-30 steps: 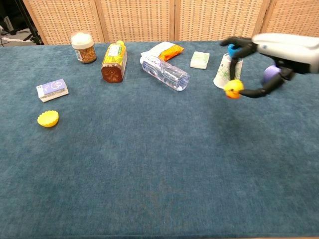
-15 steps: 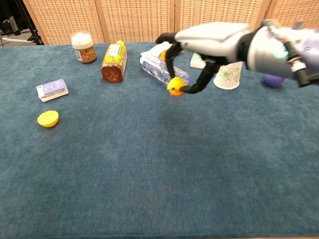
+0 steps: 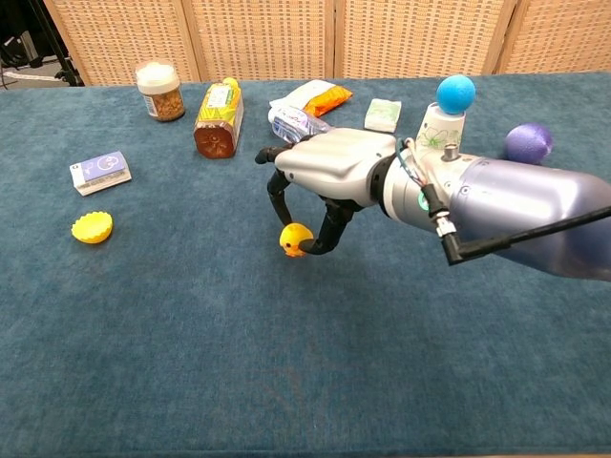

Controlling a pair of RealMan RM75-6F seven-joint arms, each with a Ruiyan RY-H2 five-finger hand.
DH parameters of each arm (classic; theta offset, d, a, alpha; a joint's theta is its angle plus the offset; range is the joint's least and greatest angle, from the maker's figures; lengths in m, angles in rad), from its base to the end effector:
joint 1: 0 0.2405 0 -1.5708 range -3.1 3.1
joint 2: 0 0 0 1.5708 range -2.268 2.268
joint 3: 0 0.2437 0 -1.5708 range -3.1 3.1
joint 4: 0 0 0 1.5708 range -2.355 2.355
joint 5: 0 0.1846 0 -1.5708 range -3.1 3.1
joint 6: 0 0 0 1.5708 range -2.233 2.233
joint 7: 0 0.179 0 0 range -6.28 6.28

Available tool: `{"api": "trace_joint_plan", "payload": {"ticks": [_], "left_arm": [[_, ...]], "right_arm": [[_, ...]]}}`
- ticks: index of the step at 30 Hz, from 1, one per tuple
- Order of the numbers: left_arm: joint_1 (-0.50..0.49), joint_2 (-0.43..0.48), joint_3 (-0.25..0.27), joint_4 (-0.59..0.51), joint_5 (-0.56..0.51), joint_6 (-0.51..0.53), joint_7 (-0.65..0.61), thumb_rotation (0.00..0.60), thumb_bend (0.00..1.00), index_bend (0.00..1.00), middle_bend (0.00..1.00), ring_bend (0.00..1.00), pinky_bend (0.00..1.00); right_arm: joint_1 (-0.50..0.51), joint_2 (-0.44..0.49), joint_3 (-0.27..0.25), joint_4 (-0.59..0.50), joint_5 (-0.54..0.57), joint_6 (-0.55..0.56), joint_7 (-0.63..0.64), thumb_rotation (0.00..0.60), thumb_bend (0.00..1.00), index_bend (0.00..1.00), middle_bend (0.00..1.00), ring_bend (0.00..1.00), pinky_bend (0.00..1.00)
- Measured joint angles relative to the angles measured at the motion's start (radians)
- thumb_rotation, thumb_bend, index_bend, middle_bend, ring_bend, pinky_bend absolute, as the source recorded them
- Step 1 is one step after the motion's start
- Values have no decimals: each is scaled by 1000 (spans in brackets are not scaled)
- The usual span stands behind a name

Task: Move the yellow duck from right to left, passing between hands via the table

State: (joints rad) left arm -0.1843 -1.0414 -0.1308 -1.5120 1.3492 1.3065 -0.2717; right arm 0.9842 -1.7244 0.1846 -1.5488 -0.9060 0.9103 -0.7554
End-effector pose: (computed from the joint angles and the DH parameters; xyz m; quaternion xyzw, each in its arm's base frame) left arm -0.3161 0.2593 0.2128 -0.5437 -0.4475 -0.4076 0.5813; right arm -0.0261 -0.3339 -0.0750 0.8381 -0.2688 0.3291 0.3422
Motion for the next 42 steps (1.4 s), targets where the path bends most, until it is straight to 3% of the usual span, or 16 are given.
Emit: {"api": "trace_joint_plan", "payload": {"ticks": [14, 20, 26, 38, 42], "left_arm": [[-6, -3, 2, -3, -6, -8, 14, 600, 0, 0, 0, 0, 0], [-7, -3, 2, -4, -9, -9, 19, 600, 0, 0, 0, 0, 0], [-8, -4, 2, -6, -11, -10, 23, 600, 0, 0, 0, 0, 0], [-11, -5, 1, 1, -13, -12, 18, 600, 0, 0, 0, 0, 0], [-13, -4, 2, 1, -10, -17, 16, 600, 0, 0, 0, 0, 0]], "right_arm": [[2, -33, -31, 70, 33, 10, 19, 600, 464, 505, 0, 0, 0], [-2, -28, -41, 71, 26, 11, 32, 600, 406, 361, 0, 0, 0], [-3, -22, -49, 61, 35, 15, 22, 600, 373, 309, 0, 0, 0], [-34, 70, -54, -85, -38, 109, 21, 600, 356, 284, 0, 0, 0], [-79, 163, -64, -157, -135, 176, 57, 600, 186, 202, 0, 0, 0]]}}
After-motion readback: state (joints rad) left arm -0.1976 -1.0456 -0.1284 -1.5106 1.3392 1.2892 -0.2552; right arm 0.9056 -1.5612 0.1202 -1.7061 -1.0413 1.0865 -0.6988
